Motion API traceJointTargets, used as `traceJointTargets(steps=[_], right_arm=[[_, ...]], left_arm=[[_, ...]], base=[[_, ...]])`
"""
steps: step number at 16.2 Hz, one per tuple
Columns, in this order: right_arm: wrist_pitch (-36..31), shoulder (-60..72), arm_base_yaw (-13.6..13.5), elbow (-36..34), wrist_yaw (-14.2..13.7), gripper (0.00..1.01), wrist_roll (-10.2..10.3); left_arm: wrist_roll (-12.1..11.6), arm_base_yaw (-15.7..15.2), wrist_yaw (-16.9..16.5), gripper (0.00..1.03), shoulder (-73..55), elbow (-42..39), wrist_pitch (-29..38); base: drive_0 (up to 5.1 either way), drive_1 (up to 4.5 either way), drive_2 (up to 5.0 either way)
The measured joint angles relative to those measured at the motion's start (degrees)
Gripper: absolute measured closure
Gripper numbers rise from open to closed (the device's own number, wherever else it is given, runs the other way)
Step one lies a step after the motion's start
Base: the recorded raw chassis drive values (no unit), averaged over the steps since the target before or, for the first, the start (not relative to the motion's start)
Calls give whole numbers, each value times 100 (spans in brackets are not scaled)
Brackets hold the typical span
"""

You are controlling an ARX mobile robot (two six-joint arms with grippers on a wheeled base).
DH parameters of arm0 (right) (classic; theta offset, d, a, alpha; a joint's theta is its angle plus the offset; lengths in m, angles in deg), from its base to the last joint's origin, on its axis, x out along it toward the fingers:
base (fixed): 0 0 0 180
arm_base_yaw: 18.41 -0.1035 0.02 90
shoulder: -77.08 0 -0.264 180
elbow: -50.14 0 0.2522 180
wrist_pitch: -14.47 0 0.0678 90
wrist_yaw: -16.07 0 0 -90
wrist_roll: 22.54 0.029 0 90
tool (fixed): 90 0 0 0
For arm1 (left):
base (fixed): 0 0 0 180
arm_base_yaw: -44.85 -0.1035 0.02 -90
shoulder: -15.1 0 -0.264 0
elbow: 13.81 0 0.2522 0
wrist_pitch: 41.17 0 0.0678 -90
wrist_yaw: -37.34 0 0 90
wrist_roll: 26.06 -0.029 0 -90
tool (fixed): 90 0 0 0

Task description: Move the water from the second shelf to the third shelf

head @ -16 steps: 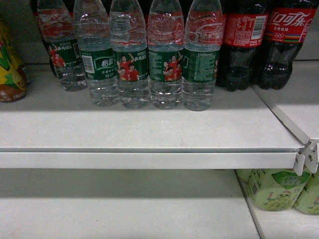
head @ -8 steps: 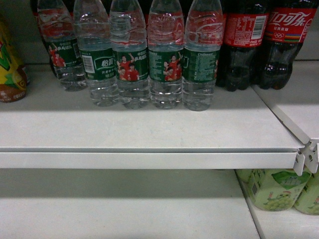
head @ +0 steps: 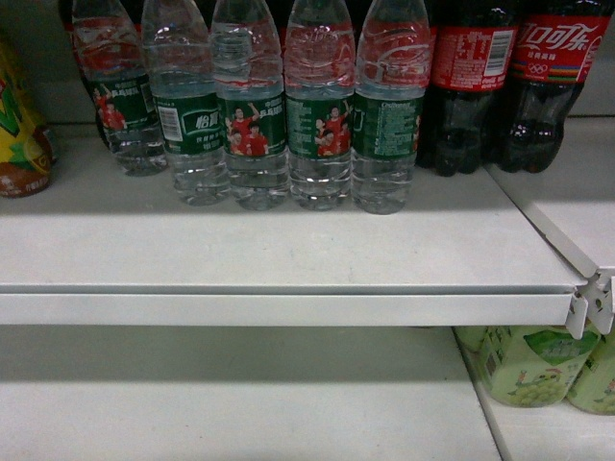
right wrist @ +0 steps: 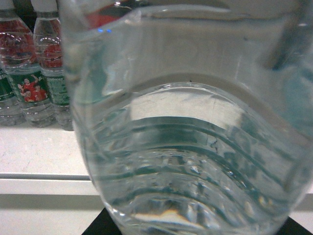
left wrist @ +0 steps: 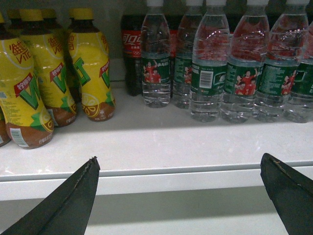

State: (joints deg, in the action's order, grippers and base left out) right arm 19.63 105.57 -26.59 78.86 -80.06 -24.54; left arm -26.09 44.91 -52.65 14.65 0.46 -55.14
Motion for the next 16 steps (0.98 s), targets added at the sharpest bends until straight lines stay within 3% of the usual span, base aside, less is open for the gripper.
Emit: traceJointTargets(steps=[16], right_arm=[[-2, -7, 0, -52, -2, 62, -7]], left_arm=[[0, 0, 9, 5, 0, 0, 0]], base=[[0, 0, 0]])
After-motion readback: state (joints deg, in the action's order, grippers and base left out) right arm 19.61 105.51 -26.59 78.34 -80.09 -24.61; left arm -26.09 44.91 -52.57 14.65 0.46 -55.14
